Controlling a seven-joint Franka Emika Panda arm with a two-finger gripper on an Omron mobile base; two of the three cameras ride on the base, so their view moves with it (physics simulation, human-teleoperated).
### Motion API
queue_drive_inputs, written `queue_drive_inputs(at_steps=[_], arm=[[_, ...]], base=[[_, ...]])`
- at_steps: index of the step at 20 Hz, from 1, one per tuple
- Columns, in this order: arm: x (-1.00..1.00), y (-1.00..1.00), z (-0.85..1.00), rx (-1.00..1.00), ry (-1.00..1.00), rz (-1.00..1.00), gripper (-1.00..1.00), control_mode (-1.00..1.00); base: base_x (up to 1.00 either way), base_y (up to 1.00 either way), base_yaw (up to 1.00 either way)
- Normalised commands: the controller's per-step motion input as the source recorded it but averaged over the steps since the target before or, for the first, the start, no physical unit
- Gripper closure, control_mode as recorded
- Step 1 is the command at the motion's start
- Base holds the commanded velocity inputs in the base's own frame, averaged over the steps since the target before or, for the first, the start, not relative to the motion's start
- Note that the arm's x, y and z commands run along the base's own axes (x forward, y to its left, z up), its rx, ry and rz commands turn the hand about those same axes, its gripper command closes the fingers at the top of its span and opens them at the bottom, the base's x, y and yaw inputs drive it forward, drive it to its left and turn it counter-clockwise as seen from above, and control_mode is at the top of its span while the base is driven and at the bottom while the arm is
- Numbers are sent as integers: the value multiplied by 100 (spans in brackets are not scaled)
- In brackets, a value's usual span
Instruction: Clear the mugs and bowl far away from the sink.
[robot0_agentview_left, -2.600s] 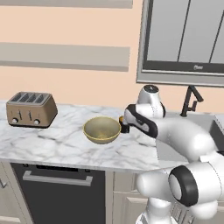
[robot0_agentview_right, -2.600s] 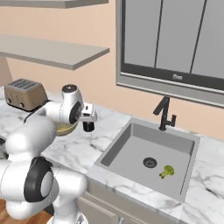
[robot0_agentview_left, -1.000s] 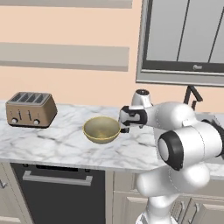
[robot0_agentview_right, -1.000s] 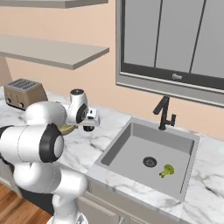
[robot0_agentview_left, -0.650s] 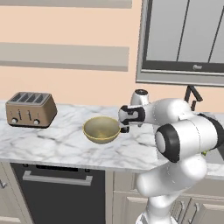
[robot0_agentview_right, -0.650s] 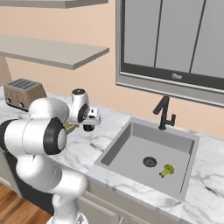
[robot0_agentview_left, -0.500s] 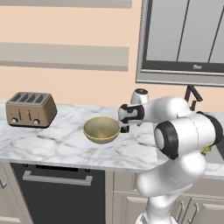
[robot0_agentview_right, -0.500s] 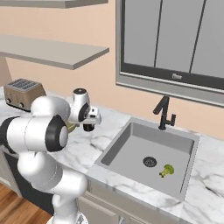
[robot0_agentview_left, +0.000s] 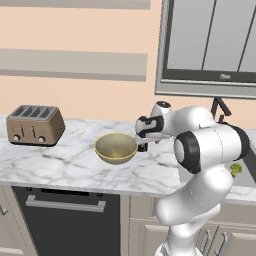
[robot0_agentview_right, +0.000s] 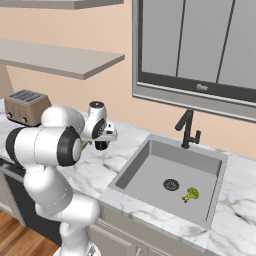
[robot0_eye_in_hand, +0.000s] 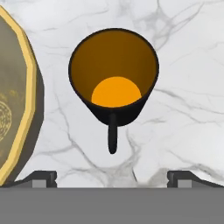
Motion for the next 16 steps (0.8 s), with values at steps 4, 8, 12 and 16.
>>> queue_drive_inputs(at_steps=[4,8,12,16], arm=[[17,2,-20,-2,-3,0,-100,-100],[27,0,-23,-1,0,-2,-100,-100],[26,0,-18,0,0,-3,-100,-100],[26,0,-12,0,0,0,-100,-100]], base=[[0,0,0],[0,0,0],[0,0,0],[0,0,0]])
